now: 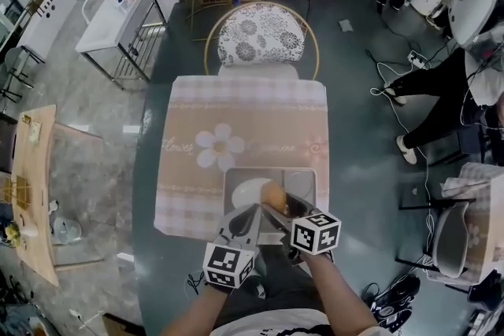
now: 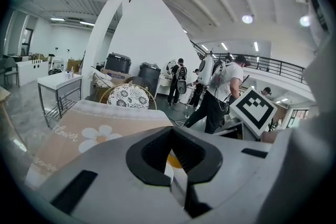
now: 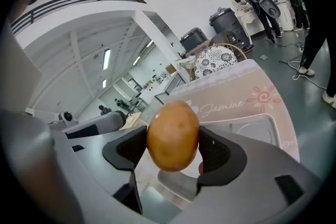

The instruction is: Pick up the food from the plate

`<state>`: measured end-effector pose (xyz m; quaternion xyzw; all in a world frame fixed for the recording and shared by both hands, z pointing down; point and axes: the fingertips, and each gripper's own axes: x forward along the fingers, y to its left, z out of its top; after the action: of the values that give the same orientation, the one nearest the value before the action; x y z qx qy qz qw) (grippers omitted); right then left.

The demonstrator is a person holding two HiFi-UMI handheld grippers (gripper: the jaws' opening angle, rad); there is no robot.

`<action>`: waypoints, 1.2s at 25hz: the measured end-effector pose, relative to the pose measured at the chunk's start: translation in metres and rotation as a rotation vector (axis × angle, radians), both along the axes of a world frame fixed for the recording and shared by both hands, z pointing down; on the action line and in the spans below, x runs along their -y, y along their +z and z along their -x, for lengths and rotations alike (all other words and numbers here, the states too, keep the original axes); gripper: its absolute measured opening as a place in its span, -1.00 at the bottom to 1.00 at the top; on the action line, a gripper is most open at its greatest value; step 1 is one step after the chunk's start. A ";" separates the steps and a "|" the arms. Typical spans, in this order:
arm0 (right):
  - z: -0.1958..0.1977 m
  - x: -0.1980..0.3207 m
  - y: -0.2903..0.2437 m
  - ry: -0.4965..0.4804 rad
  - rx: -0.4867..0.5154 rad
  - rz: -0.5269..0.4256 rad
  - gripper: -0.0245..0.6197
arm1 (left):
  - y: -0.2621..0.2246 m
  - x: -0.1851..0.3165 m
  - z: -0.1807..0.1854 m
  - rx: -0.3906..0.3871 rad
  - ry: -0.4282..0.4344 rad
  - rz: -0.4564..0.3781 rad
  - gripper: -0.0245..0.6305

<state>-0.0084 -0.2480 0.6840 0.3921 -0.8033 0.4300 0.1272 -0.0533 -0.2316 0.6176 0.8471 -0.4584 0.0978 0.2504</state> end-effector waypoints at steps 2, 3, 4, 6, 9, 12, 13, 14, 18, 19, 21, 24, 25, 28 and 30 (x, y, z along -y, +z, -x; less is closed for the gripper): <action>-0.001 -0.006 -0.016 0.005 0.010 -0.012 0.02 | -0.013 -0.007 0.001 0.000 0.001 -0.006 -0.91; -0.001 -0.009 -0.024 0.008 0.016 -0.020 0.02 | -0.020 -0.009 0.001 -0.001 0.001 -0.010 -0.91; -0.002 -0.010 -0.032 0.011 0.026 -0.030 0.02 | -0.026 -0.012 0.001 -0.001 0.000 -0.016 -0.91; -0.002 -0.012 -0.049 0.015 0.050 -0.057 0.02 | -0.039 -0.015 0.002 -0.001 -0.003 -0.031 -0.91; -0.002 -0.019 -0.068 0.016 0.063 -0.084 0.02 | -0.055 -0.024 0.004 -0.003 -0.011 -0.045 -0.91; -0.002 -0.026 -0.085 0.016 0.062 -0.104 0.02 | -0.068 -0.032 0.006 -0.006 -0.020 -0.059 -0.91; -0.002 -0.029 -0.091 0.016 0.061 -0.111 0.02 | -0.073 -0.037 0.006 -0.008 -0.021 -0.062 -0.91; -0.002 -0.033 -0.097 0.016 0.061 -0.118 0.02 | -0.078 -0.041 0.006 -0.011 -0.021 -0.065 -0.91; 0.001 -0.039 -0.128 0.014 0.074 -0.171 0.02 | -0.103 -0.051 0.007 -0.024 -0.018 -0.091 -0.91; 0.001 -0.041 -0.136 0.013 0.079 -0.184 0.02 | -0.110 -0.052 0.007 -0.030 -0.016 -0.099 -0.91; 0.002 -0.045 -0.151 0.014 0.088 -0.209 0.02 | -0.124 -0.057 0.007 -0.039 -0.011 -0.115 -0.91; -0.001 -0.052 -0.174 0.020 0.101 -0.247 0.02 | -0.144 -0.063 0.003 -0.044 -0.004 -0.141 -0.91; -0.003 -0.055 -0.182 0.022 0.105 -0.259 0.02 | -0.151 -0.066 0.000 -0.046 -0.001 -0.151 -0.91; -0.005 -0.065 -0.202 0.023 0.115 -0.293 0.02 | -0.169 -0.077 -0.005 -0.054 0.007 -0.181 -0.91; -0.006 -0.072 -0.213 0.023 0.118 -0.312 0.02 | -0.177 -0.085 -0.006 -0.058 0.008 -0.193 -0.91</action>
<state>-0.0029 -0.1764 0.4707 0.3903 -0.8619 0.3235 0.0126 -0.0470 -0.1468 0.4405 0.8716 -0.4550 0.0297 0.1801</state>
